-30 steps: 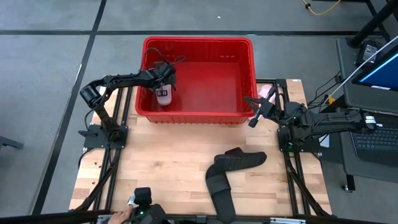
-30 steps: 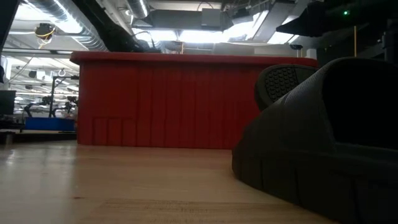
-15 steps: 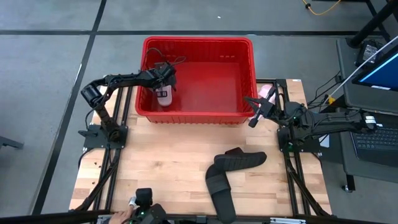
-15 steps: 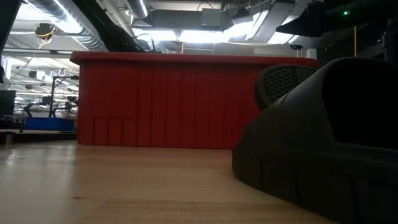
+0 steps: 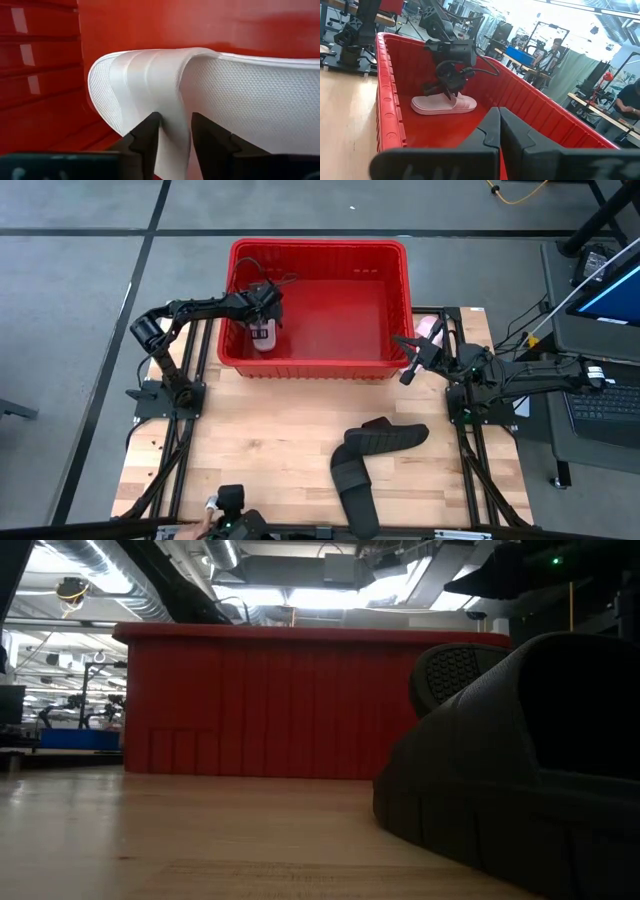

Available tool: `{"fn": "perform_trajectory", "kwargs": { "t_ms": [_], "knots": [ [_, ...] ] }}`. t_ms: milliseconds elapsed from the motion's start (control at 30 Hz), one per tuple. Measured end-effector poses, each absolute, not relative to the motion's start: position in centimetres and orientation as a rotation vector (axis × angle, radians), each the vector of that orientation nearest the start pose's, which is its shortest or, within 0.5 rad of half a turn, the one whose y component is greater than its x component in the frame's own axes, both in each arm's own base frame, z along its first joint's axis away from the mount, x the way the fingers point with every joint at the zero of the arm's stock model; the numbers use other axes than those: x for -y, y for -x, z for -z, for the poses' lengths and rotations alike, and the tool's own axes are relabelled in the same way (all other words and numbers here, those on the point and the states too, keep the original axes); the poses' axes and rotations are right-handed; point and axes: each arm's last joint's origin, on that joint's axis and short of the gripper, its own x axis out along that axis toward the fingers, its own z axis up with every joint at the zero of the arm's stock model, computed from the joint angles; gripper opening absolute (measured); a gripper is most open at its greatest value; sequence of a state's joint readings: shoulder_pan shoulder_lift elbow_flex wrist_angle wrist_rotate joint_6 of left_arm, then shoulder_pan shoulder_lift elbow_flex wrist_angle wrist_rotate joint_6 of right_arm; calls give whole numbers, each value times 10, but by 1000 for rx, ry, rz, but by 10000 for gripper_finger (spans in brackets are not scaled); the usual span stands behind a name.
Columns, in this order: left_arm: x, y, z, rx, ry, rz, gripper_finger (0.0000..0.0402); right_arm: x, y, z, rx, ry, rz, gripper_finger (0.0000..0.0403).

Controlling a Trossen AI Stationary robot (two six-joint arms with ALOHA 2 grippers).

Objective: Pick and place slides into bin
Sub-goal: Put the bottom pink slides into the red bin, then put the pink slides into the red bin

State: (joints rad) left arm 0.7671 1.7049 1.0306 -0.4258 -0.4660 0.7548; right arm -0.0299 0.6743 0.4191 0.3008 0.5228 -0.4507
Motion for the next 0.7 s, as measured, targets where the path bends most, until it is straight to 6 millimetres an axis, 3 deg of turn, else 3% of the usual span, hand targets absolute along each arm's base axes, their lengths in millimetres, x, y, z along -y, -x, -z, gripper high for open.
{"fn": "perform_trajectory", "kwargs": {
  "t_ms": [167, 467, 700],
  "knots": [
    [-230, -225, -183, -1477, -395, -605, 133, 19, -158, -269, -80, 428, 552, 7],
    [-223, -220, -192, -1479, -369, -595, 134, 19, -158, -269, -80, 428, 551, 7],
    [-213, -219, -215, -1396, -397, -635, 136, 19, -158, -269, -79, 424, 550, 7]
  ]
}}
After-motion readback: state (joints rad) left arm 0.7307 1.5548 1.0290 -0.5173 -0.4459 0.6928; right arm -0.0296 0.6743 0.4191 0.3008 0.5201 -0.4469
